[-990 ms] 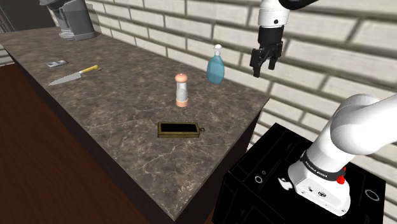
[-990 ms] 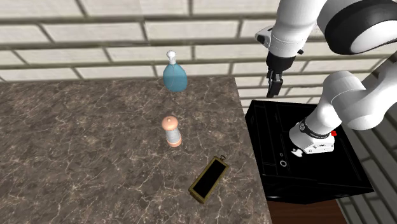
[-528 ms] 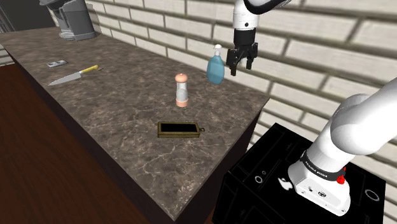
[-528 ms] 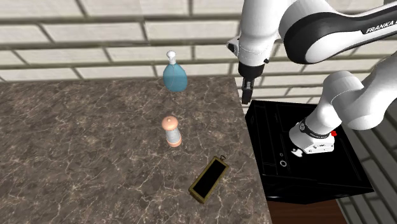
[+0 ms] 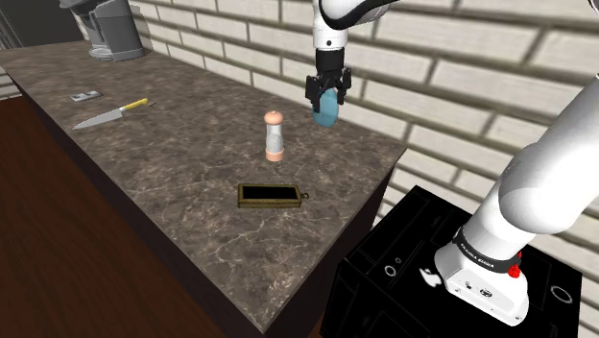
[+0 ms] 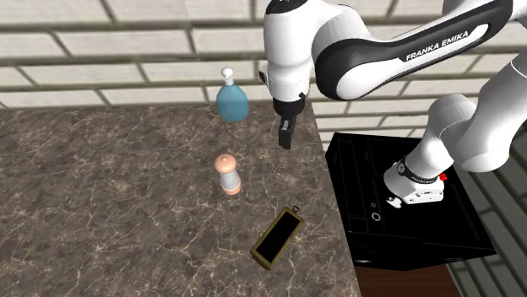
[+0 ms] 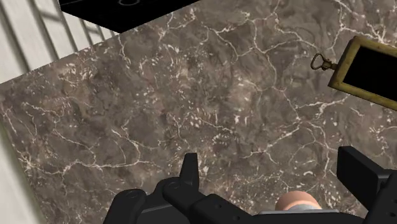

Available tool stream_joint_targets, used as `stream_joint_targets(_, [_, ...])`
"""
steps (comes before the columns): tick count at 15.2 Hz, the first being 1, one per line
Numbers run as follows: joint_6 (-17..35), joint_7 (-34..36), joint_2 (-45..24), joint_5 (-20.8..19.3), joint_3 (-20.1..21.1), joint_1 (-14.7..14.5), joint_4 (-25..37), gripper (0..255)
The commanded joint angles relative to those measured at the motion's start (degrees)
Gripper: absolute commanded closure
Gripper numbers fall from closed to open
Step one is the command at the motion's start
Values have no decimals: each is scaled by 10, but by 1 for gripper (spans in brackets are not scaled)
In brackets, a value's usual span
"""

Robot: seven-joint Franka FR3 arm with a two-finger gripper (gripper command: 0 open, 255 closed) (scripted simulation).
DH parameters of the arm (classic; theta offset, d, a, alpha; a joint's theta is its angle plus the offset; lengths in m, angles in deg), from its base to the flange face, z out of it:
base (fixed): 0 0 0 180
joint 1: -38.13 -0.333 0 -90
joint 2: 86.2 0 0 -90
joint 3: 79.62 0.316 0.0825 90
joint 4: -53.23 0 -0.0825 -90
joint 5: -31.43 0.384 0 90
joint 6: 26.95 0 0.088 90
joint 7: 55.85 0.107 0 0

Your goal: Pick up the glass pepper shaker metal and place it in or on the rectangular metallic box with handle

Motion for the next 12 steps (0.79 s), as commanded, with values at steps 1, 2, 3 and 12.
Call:
stream_joint_targets(1, [7, 7, -42, 0, 3, -2, 37, 0])
stream_joint_targets(2, [7, 10, -65, 0, 4, -3, 59, 0])
stream_joint_targets(3, [7, 13, -87, 0, 5, -4, 83, 0])
stream_joint_targets(12, [-35, 34, -307, -7, 9, -19, 352, 0])
